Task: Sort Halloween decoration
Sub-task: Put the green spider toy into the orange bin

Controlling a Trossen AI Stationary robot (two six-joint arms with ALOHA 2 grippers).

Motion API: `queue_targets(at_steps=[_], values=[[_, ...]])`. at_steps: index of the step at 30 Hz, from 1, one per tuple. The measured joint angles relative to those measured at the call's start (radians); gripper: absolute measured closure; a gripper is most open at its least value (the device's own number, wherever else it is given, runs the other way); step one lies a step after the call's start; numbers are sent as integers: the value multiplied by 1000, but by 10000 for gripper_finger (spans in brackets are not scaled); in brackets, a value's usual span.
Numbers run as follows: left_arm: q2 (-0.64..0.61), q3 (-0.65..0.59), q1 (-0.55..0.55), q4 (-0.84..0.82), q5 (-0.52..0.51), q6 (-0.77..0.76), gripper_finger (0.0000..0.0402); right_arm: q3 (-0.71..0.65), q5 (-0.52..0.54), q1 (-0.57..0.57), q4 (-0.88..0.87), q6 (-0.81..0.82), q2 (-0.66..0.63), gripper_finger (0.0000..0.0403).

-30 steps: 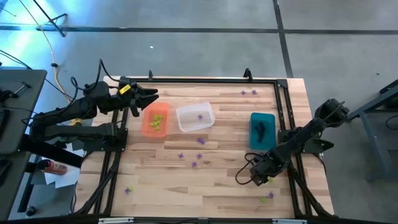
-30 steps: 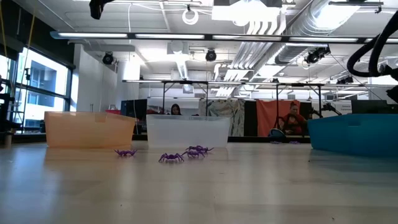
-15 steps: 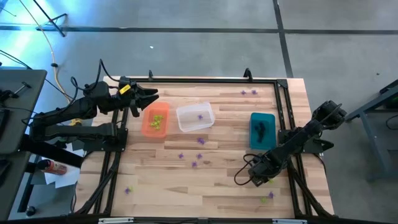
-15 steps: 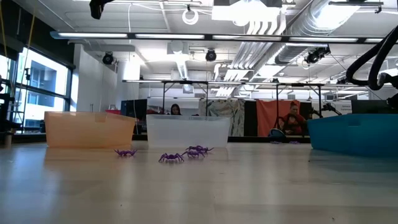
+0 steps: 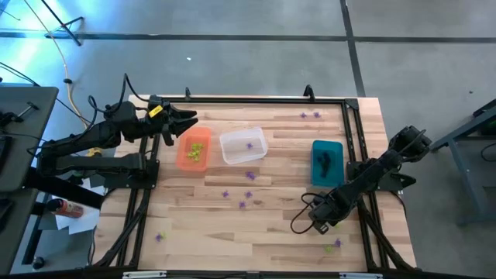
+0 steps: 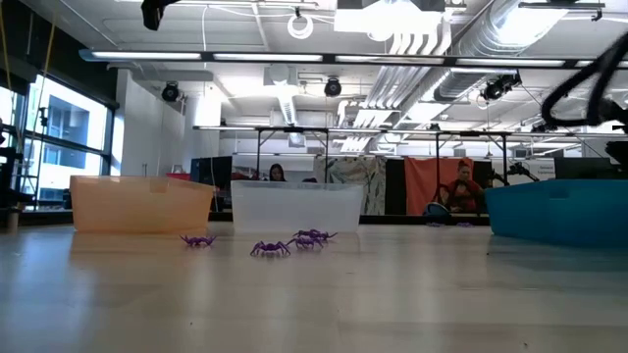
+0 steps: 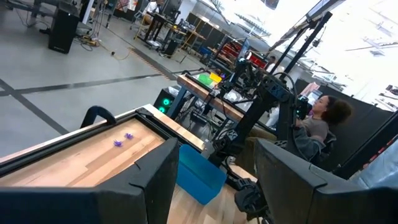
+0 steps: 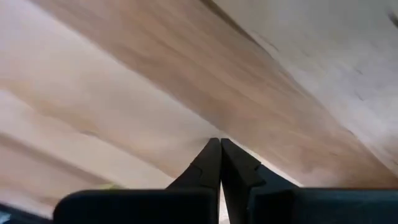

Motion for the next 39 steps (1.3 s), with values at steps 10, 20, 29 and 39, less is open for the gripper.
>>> queue_targets(at_steps=[10,20,29,39], values=[[0,0,0,0,1,26,206,163,120,-22,-21,-231,-74,402],[10,0,0,0,3,25,206,431,403,-140,85,-905,-166,403],[67,0,0,2,31,57,206,473,436,-367,550,-1388,-167,403],[185,0,-56,47,198,460,206,474,401,-588,742,-1397,-166,403]])
